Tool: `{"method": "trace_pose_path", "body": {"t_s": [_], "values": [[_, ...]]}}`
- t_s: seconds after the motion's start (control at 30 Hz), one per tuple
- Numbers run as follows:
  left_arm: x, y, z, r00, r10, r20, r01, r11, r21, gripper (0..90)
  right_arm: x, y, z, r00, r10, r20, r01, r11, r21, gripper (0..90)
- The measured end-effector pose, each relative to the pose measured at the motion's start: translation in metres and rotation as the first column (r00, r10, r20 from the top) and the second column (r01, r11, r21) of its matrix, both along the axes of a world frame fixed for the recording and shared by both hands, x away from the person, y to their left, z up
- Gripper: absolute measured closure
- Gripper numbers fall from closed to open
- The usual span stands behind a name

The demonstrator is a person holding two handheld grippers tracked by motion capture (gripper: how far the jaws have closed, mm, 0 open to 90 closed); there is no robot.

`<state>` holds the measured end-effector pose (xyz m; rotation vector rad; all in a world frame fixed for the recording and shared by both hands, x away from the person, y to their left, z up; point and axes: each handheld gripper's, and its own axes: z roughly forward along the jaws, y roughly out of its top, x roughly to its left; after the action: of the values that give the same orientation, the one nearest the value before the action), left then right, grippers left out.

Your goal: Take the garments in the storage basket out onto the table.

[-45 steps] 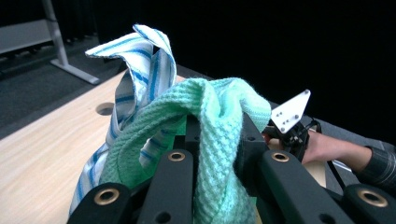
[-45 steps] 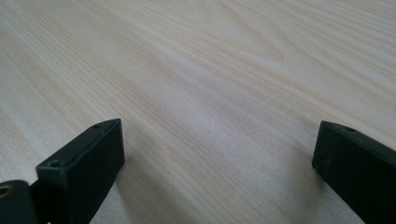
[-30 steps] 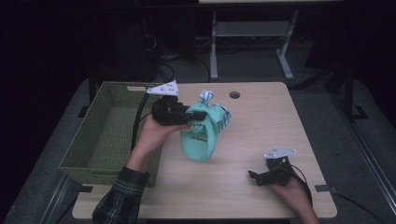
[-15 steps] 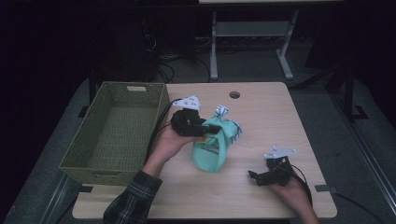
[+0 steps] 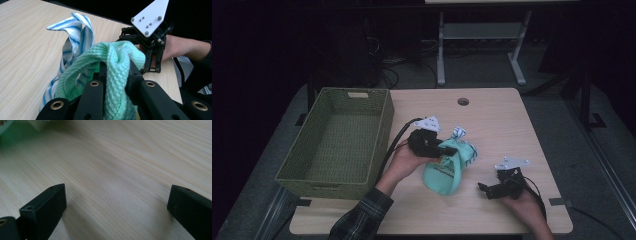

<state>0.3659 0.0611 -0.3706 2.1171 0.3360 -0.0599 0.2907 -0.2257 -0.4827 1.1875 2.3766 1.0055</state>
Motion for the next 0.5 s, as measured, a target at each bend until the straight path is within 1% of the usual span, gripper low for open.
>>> {"method": "trace_pose_path", "body": {"t_s": [0.03,0.17,0.37,0.43,0.5], "values": [[0.0,-0.001,-0.002,1.0,-0.004,0.0,0.004,1.0,0.008,78.6,0.0,0.0,0.0,1.0,0.0,0.0,0.0,1.0,0.001,2.0],[0.0,-0.008,-0.011,0.9998,-0.018,0.003,0.018,0.9996,0.02,78.6,0.0,0.0,0.0,1.0,0.002,0.001,-0.002,1.0,-0.003,2.0],[0.001,-0.021,-0.025,0.9991,-0.041,-0.011,0.042,0.9979,0.05,78.4,0.0,0.0,0.0,1.0,0.001,0.001,-0.001,1.0,-0.002,2.0],[0.0,-0.025,-0.03,0.999,-0.041,-0.016,0.042,0.9975,0.056,78.4,0.0,0.0,0.0,1.0,0.001,0.001,-0.001,1.0,-0.002,2.0],[0.001,-0.029,-0.034,0.9991,-0.041,-0.013,0.041,0.9965,0.072,78.3,0.0,0.0,0.0,1.0,0.002,0.001,-0.002,1.0,-0.002,2.0]]}}
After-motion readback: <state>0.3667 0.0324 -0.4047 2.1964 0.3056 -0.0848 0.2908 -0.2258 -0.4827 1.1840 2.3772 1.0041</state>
